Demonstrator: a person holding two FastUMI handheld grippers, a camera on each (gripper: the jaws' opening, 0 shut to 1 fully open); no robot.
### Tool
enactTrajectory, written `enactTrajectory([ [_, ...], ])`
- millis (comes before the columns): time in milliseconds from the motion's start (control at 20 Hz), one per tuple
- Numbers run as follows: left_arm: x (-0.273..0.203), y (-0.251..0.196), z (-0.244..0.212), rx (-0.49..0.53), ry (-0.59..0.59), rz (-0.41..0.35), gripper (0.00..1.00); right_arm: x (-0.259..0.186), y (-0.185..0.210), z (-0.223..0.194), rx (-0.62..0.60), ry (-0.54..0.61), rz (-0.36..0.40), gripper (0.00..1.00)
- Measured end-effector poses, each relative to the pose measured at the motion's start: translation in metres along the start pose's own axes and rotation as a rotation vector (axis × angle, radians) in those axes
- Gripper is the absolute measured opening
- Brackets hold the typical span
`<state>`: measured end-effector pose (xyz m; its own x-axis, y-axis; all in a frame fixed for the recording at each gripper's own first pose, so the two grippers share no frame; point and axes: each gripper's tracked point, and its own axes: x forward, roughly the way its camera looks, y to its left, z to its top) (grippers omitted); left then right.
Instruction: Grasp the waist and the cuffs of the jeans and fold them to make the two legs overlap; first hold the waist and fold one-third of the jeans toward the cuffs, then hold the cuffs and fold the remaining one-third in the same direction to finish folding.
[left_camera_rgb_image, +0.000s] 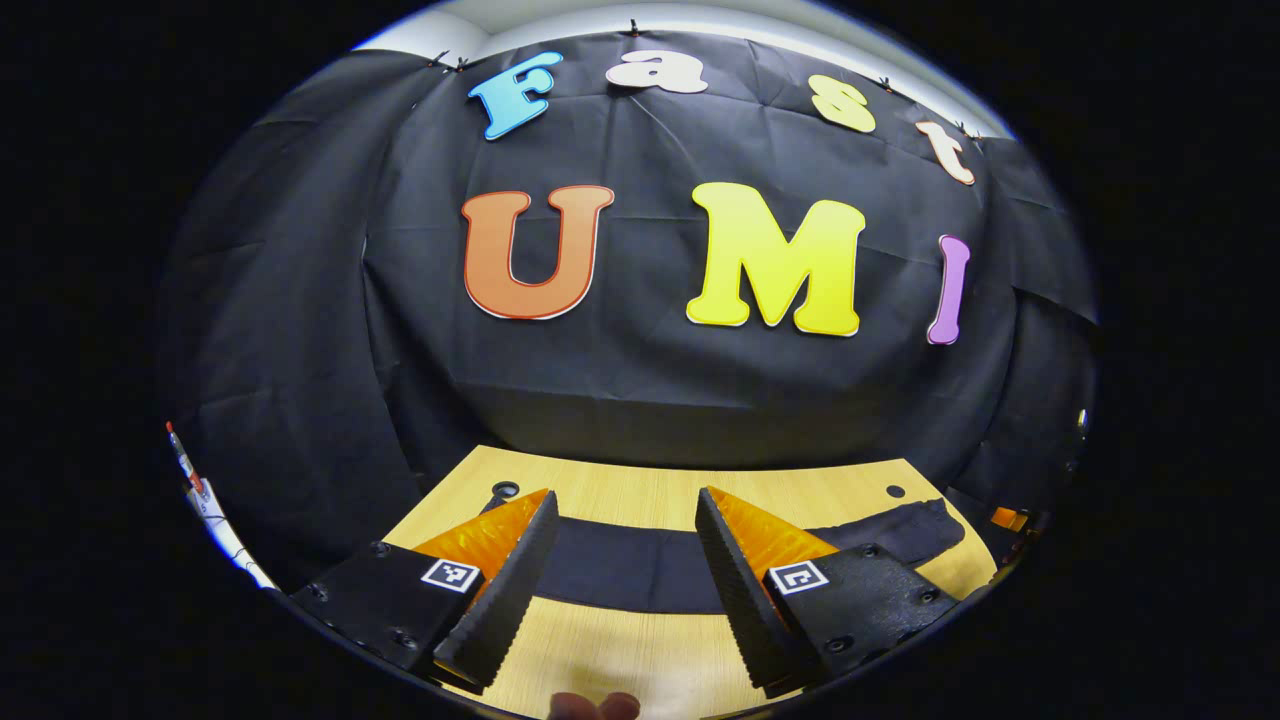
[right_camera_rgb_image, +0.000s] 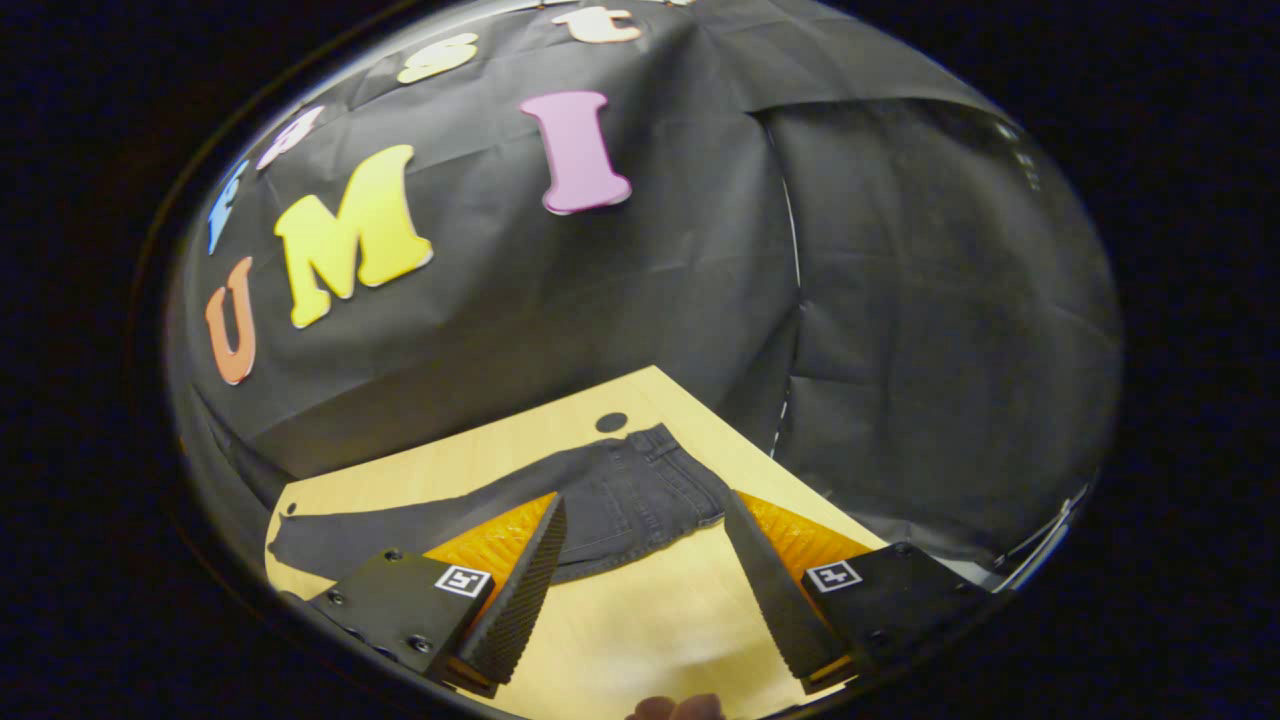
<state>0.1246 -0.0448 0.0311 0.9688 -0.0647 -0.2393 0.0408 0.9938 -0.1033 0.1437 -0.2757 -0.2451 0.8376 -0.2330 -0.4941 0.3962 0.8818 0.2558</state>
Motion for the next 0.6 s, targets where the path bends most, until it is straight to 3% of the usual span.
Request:
enactTrajectory([
  [350,0.011,-0.024,-0.016,-0.039,0.083,0.035,0.89,0.099,-0.041,-0.028,0.046,0.097,-0.033,0.98],
  [600,0.013,-0.027,-0.023,-0.03,0.102,0.063,0.89,0.126,-0.049,-0.039,0.061,0.133,-0.029,0.98],
])
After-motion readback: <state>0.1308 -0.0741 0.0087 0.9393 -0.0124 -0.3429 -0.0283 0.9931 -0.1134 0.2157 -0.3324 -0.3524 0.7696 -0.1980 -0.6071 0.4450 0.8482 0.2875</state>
